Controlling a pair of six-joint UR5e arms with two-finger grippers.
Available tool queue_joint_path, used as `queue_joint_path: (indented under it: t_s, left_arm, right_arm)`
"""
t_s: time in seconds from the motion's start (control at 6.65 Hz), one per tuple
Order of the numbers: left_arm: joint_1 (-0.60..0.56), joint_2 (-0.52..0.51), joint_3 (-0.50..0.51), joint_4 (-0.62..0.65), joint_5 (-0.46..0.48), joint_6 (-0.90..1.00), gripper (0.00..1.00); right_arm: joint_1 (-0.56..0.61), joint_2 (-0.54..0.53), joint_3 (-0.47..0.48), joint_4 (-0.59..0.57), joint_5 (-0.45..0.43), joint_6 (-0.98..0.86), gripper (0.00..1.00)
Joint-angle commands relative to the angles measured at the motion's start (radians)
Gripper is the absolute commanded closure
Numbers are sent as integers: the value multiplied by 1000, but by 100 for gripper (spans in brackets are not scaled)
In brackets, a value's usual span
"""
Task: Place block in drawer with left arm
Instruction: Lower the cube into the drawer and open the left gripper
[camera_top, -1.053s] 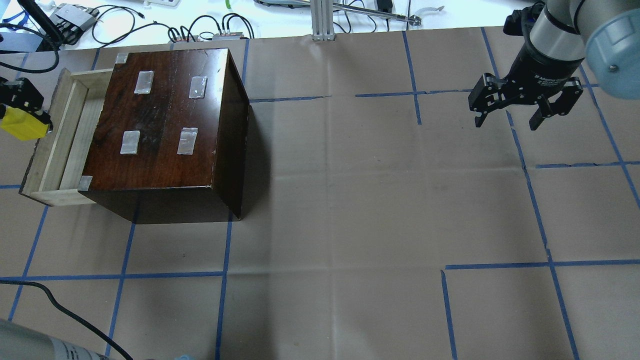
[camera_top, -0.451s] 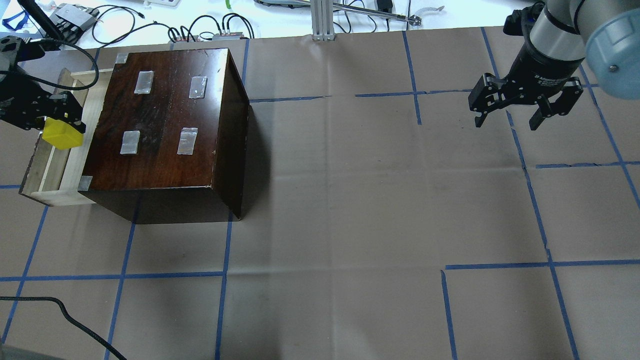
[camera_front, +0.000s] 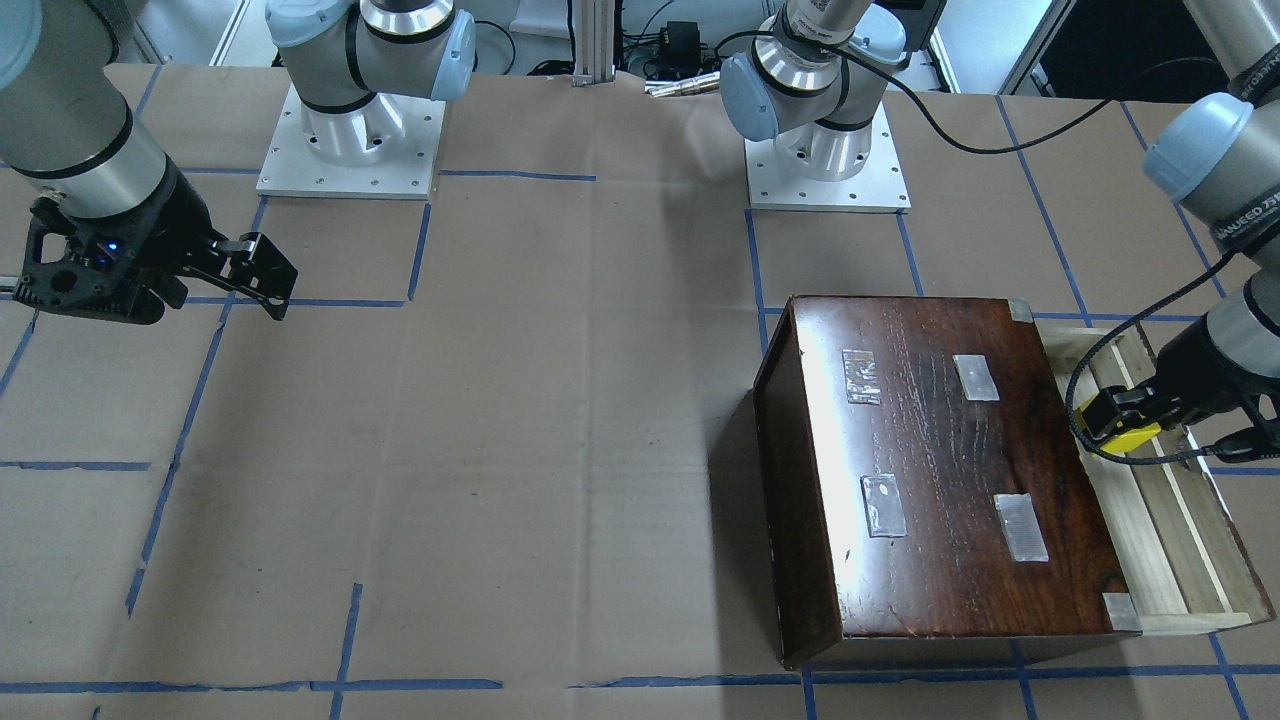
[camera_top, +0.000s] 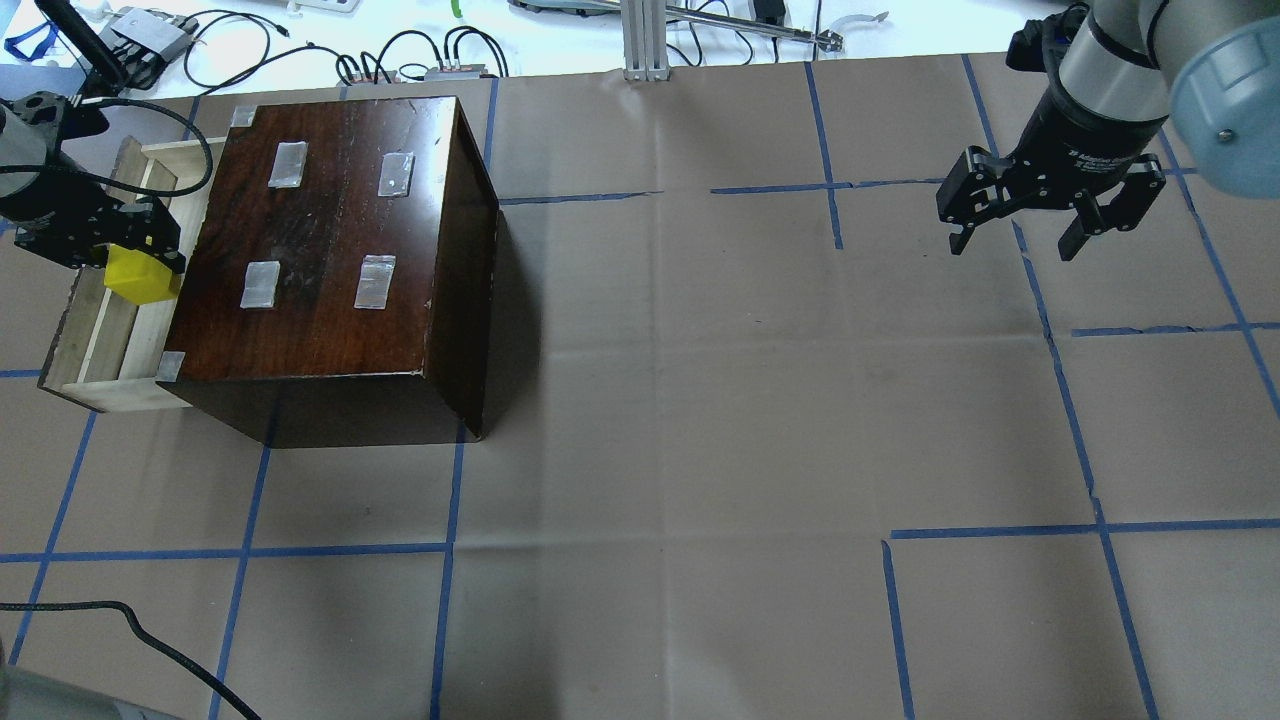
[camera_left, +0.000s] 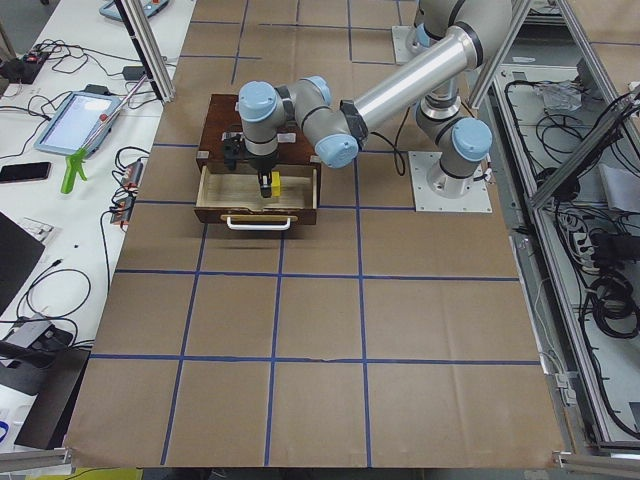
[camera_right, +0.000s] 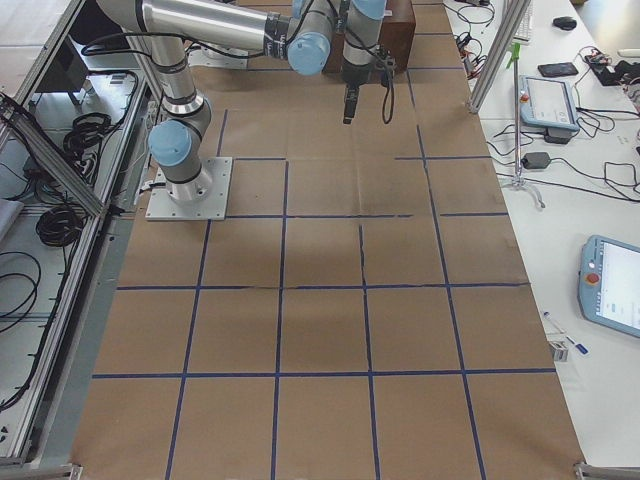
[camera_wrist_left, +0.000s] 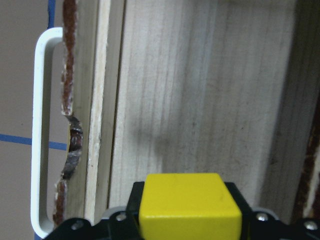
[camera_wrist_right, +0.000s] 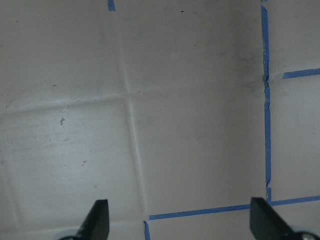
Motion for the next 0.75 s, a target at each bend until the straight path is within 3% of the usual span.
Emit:
queue_joint_path:
  t_s: [0.0,0.15,0.6]
  left_arm:
    - [1,-5,2,1,-1,3,14]
    - [1,0,9,1,-1,2,2]
    - [-1,53,34,-44,11,0,1]
  right_arm:
    - [0,-1,0,0,0,0,0]
    - [0,-1,0,0,0,-1,0]
    - [0,-1,0,0,0,0,0]
